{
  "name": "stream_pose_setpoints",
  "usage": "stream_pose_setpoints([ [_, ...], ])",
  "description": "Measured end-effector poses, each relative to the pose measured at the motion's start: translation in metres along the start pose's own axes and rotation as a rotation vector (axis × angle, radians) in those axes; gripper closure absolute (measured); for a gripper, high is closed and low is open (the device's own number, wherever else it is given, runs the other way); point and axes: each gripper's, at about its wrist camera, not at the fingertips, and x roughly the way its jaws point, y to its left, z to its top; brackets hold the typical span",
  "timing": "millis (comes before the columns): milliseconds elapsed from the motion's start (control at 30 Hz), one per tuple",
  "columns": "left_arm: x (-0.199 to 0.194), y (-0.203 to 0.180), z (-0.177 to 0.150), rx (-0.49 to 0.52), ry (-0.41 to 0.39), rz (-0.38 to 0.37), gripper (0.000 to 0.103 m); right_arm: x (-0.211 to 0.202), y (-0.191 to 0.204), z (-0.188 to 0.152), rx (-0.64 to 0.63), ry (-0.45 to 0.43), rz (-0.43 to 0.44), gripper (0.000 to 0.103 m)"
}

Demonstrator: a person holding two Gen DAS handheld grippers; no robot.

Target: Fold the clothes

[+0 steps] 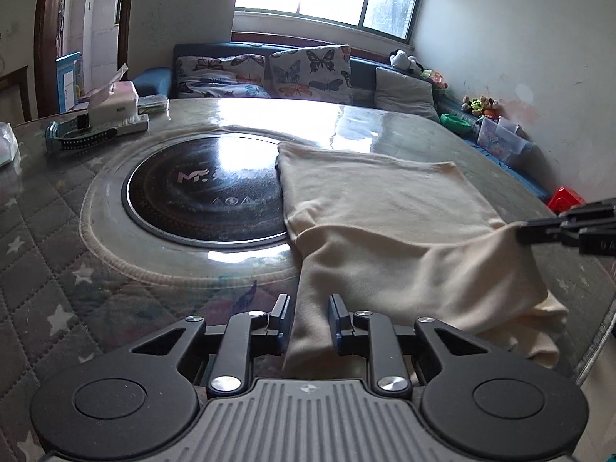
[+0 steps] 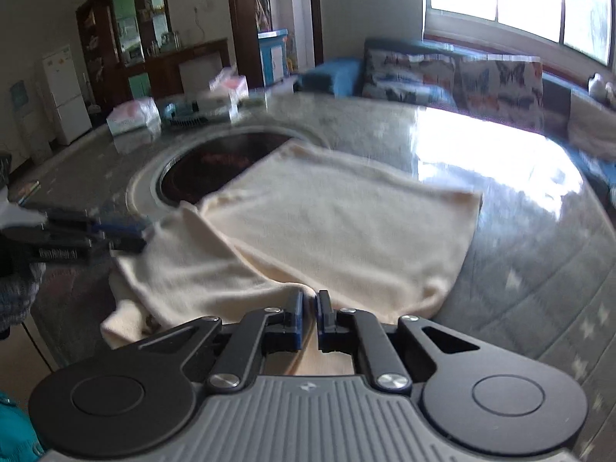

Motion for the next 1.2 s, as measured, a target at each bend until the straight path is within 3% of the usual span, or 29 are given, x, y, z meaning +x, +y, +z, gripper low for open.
stream_pose_setpoints([
  [200,-0.004,0.005,0.013,-0.022,-0.018,-0.008,0.079,0.020,-0.016,-0.008,0.051,0.079,-0.037,0.094],
  [433,0.018,-0.005,0.042,-0.009,-0.034,-0.024,0.078,0.013,-0.020,-0.008,0.076,0.054,-0.013,0.090],
  [600,0.040,0.003,0.042,-0.021,-0.003,0.026,0.079,0.019,-0.020,-0.011,0.076,0.081,-0.005,0.089],
  [833,0.032,0.015,0.042,-0.032,-0.016,0.071,0.080,0.020,-0.019,-0.009,0.054,0.065,-0.019,0.089],
  [1033,0.014,-0.007,0.049,0.037,-0.074,-0.045,0.079,0.017,-0.018,-0.003,0.030,0.057,-0.006,0.088],
  [1200,0.021,-0.035,0.047,0.196,-0.089,-0.099,0.078,0.028,-0.020,-0.008,0.041,0.084,-0.007,0.087],
])
